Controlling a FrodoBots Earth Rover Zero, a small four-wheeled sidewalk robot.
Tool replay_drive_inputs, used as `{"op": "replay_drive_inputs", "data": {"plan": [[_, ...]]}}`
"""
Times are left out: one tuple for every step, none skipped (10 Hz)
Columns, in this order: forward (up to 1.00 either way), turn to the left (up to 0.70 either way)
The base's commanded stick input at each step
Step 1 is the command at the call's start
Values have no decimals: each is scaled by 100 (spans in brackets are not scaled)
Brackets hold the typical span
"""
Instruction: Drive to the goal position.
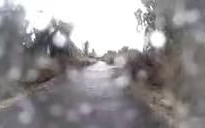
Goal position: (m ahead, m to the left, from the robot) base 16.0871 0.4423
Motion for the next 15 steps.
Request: {"op": "replay_drive_inputs", "data": {"plan": [[100, 0], [100, 0], [100, 0], [100, 0], [100, 0], [100, 0], [100, 0], [100, 0], [100, 0], [100, 0], [100, 0], [100, 0], [100, 0], [100, 0], [100, 0]]}}
